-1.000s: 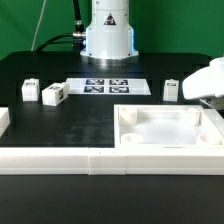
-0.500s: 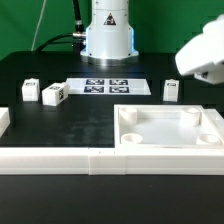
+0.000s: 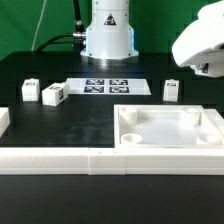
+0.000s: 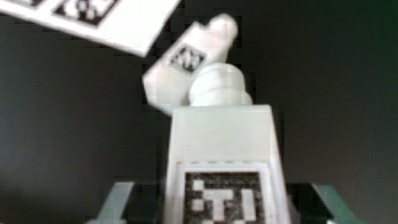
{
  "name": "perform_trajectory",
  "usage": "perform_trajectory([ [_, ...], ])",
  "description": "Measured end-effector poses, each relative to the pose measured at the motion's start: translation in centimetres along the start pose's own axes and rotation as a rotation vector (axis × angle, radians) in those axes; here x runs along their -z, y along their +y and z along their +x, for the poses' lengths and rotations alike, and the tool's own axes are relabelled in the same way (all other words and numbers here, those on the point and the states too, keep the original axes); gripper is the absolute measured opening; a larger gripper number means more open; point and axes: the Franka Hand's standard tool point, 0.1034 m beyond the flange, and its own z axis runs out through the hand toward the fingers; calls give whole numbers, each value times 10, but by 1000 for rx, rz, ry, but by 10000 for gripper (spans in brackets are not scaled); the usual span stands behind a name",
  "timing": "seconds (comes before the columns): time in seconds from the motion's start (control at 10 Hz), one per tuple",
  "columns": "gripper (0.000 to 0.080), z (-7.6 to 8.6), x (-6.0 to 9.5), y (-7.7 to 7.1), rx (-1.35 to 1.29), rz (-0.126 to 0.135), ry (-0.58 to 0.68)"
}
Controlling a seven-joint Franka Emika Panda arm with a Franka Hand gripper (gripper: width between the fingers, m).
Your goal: Assemble one leg
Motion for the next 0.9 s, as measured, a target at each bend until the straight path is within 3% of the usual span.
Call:
perform_trajectory([
  [0.3, 287, 10, 7, 3, -6, -10, 309],
  [0.4, 287, 0, 11, 10, 12, -19, 356],
  [0.5, 287, 2, 23, 19, 17, -24, 468],
  [0.9, 287, -1, 44, 40, 27, -56, 825],
])
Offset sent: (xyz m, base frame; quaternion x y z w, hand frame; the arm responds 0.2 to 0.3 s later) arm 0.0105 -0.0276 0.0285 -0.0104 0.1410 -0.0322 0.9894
